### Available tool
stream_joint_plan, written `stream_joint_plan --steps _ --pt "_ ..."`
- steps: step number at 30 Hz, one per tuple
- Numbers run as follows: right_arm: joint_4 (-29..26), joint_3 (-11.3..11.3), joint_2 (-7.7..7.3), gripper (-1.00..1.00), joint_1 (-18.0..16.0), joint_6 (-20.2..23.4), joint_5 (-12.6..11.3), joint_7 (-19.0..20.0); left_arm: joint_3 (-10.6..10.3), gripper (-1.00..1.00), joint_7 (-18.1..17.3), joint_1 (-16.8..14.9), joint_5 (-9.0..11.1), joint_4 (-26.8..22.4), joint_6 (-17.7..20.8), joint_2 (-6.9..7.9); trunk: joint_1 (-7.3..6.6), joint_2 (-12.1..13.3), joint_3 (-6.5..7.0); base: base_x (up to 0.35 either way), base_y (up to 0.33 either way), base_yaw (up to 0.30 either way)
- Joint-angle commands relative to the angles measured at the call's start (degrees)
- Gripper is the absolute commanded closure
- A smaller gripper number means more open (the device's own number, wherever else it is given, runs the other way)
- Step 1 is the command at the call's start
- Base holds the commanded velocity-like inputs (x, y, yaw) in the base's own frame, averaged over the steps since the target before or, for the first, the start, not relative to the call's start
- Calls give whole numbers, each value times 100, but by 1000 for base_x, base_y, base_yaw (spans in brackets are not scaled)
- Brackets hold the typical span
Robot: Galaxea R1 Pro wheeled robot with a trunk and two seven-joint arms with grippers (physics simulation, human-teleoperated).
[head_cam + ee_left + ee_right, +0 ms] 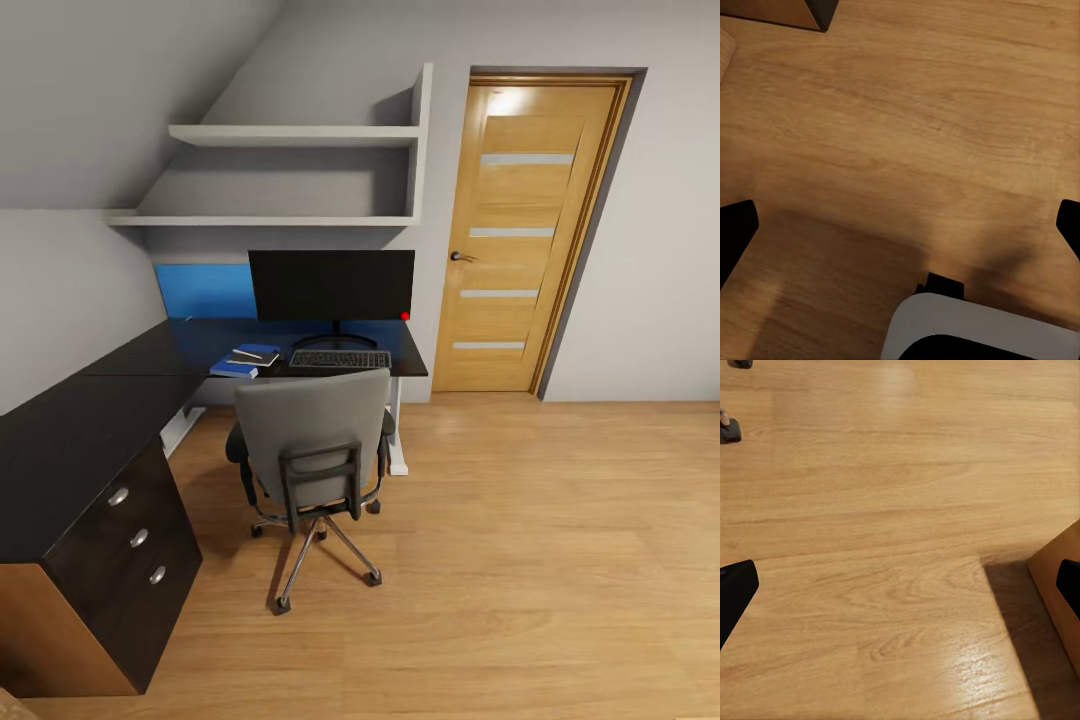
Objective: In the bedroom, organize the workspace by keeping the computer under the desk, ensuring the monitor is on the desk, placing the keyboard on the desk next to the monitor, placing the mouse on the desk next to the keyboard, moving the folder from the swivel chair onto the desk next to the mouse, stacking the notebook on top of the folder with the pen on top of the notebook, and positioning the swivel chair next to the desk.
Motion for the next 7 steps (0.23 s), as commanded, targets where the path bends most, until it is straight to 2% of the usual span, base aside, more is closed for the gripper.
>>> stream_joint_plan --steps 1,7 --pt "0 48 1 -100 -2 -1 -4 -52 -50 -100 37 -3 18 2 -13 -1 0 -3 -6 0 0 0" --pt "0 48 1 -100 -2 -1 -4 -52 -50 -100 37 -3 18 2 -13 -1 0 -3 -6 0 0 0"
